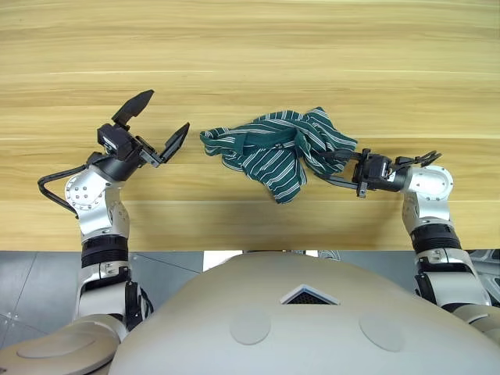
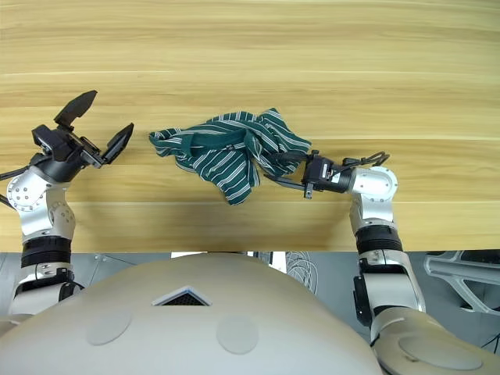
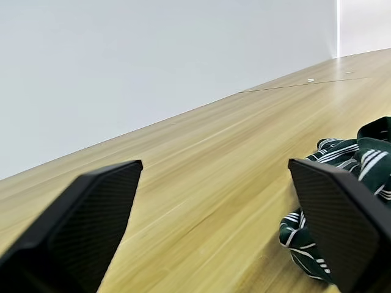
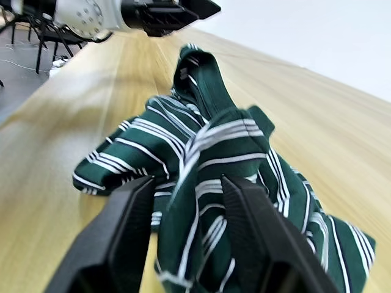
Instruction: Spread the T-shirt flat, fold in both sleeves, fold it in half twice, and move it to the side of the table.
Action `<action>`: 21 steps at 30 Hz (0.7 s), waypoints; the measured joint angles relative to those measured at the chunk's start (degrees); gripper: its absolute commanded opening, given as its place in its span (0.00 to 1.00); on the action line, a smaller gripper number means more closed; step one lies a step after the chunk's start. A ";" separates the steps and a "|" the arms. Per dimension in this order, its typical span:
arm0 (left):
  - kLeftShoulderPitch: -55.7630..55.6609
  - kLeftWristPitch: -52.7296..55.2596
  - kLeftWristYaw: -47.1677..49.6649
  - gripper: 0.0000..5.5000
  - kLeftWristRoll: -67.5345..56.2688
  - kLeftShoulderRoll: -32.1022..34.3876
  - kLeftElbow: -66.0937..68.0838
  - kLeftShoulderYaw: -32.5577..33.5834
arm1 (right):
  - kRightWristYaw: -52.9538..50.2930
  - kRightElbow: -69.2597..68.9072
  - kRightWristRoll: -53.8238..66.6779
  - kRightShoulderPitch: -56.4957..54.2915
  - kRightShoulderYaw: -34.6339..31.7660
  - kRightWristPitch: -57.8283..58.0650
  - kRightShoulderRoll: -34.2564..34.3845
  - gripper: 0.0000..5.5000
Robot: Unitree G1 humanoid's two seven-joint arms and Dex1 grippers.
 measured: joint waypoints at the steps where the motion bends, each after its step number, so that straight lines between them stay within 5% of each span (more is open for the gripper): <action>1: 0.16 -0.01 0.41 0.79 0.03 0.00 -0.38 -0.11 | -0.84 0.68 -0.99 -0.33 0.05 -0.53 -0.06 0.21; 7: 1.27 -0.09 0.92 0.79 0.67 0.56 -1.52 -0.41 | -5.53 5.56 -7.39 -2.14 0.94 -1.61 -1.78 0.01; 21: 4.79 2.30 -7.95 0.79 0.73 8.36 -6.77 -5.18 | -2.15 -1.86 0.85 -1.98 0.52 -0.12 -2.10 0.00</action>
